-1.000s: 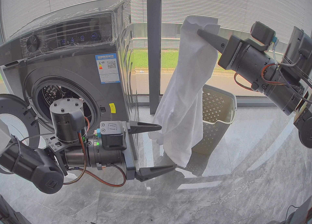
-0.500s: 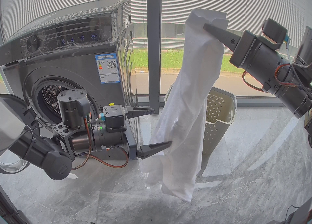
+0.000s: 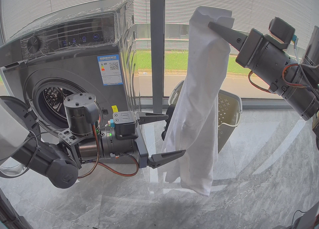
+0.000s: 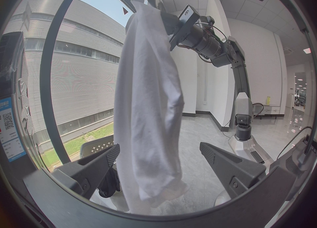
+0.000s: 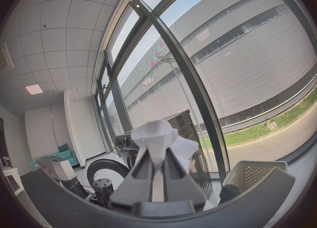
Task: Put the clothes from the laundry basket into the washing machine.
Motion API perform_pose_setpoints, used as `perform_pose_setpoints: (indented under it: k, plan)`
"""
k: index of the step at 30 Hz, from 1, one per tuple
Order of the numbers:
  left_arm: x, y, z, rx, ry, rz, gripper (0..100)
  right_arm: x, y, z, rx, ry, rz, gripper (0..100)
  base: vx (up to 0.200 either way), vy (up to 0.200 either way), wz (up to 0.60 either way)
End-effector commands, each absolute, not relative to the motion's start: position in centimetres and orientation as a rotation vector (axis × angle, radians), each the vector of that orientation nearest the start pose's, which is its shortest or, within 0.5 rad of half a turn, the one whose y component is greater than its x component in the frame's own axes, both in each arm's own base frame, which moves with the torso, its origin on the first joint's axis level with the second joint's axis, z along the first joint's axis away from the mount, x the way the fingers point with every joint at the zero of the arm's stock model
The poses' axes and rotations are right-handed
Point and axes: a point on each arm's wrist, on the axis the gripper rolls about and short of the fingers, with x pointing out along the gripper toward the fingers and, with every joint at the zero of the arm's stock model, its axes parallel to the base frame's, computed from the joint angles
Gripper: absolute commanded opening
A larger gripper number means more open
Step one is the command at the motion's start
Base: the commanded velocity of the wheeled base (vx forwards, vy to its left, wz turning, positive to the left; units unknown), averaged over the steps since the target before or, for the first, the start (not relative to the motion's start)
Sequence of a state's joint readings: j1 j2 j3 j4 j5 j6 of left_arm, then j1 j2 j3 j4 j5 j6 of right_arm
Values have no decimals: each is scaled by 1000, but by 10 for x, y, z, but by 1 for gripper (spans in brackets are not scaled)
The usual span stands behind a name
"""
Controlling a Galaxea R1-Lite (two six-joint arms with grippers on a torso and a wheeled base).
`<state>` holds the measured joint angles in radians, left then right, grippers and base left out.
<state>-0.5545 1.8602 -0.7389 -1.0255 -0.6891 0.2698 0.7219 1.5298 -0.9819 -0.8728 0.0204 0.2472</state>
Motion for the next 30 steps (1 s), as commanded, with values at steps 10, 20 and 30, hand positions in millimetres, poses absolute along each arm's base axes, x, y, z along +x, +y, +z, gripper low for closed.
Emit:
perform_pose_setpoints:
  k: [10,20,30]
  plan:
    - [272,-192,153,226,-73,-1266,100,199,189,311,360,-232,810,0,0,0,0]
    - [288,-192,154,209,-80,-1218,100,192,194,309,361,-220,840,0,0,0,0]
    - [287,-194,155,208,-101,-1219,0,188,199,309,363,-215,862,0,0,0,0]
